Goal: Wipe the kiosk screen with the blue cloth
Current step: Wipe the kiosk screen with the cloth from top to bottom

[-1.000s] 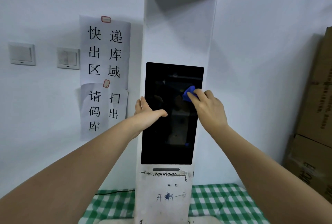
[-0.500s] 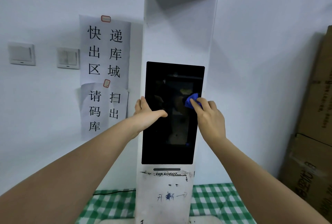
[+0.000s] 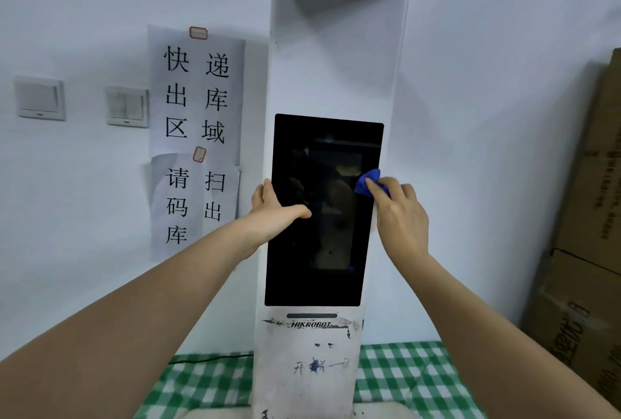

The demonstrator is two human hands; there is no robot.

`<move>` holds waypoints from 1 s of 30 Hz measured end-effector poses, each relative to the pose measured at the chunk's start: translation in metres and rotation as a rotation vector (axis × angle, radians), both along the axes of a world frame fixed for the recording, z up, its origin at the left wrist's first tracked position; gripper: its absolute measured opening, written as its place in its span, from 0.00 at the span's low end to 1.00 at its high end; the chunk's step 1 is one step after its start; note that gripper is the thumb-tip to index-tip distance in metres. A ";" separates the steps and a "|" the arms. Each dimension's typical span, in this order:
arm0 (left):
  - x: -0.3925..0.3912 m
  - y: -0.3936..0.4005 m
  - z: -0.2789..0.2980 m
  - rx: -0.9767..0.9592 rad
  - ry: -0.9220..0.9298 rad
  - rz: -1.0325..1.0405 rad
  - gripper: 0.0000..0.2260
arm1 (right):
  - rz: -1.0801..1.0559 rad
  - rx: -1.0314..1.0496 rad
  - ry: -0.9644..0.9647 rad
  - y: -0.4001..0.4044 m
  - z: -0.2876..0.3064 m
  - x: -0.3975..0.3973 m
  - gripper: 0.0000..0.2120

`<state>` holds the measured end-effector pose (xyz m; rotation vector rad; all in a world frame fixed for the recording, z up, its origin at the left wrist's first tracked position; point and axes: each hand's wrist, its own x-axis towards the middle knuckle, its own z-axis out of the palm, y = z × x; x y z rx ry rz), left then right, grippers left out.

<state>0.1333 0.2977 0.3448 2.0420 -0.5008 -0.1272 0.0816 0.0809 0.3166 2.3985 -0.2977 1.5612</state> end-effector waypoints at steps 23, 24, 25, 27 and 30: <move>-0.005 0.002 0.000 -0.005 -0.016 -0.004 0.42 | 0.208 0.546 -0.168 0.006 0.009 0.006 0.19; -0.004 0.001 -0.001 -0.005 -0.019 0.000 0.42 | 0.218 0.539 -0.144 0.007 -0.002 0.004 0.18; -0.004 0.001 -0.002 -0.007 -0.019 0.000 0.42 | 0.208 0.520 -0.110 0.007 -0.013 0.000 0.19; -0.004 0.001 -0.003 -0.013 -0.015 -0.006 0.43 | 0.174 0.494 -0.067 0.004 -0.022 -0.004 0.19; -0.004 0.002 -0.002 -0.020 -0.004 -0.020 0.42 | 0.179 0.506 -0.091 0.001 0.001 0.000 0.19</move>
